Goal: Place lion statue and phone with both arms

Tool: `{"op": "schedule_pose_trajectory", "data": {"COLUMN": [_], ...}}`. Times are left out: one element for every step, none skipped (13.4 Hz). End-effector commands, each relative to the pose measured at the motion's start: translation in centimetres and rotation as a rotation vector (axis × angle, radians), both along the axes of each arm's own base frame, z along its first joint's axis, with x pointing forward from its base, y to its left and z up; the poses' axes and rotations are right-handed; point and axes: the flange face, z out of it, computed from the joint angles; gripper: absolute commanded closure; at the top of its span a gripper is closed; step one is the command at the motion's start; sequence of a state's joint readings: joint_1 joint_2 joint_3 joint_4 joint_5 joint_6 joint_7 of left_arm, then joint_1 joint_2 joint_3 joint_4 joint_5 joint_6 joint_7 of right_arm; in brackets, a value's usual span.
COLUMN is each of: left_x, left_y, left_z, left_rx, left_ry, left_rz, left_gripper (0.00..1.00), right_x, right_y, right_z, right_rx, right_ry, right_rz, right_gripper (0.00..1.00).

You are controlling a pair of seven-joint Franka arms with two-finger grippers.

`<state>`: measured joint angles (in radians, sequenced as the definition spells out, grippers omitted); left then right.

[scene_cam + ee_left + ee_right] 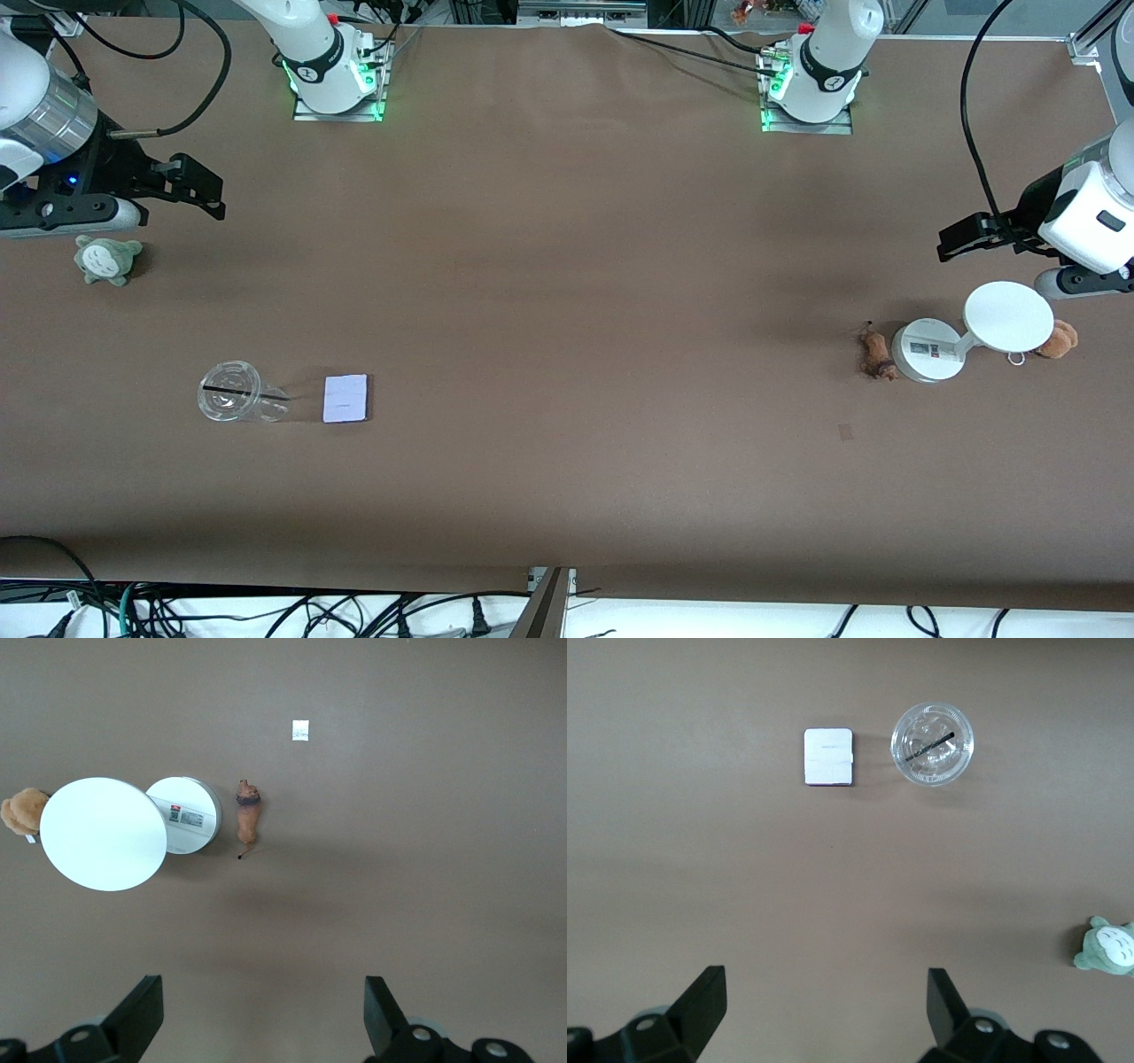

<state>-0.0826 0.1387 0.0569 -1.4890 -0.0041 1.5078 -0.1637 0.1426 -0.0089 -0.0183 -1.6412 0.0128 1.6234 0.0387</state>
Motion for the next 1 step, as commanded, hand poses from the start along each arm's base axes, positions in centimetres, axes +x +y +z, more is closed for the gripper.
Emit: {"op": "schedule_pose_trajectory", "data": {"left_x": [0.44], "left_y": [0.08], "left_z": [0.48], "left_rx": [-0.001], "left_ry": [-0.008], "left_rz": [-0.014], "left_gripper": [0.0], "right_x": [-0.27], "right_y": [-0.28], "right_z": [0.18], "right_rx": [-0.015], "right_ry": [-0.011], "right_rz": [0.009], "right_gripper": [0.0]}}
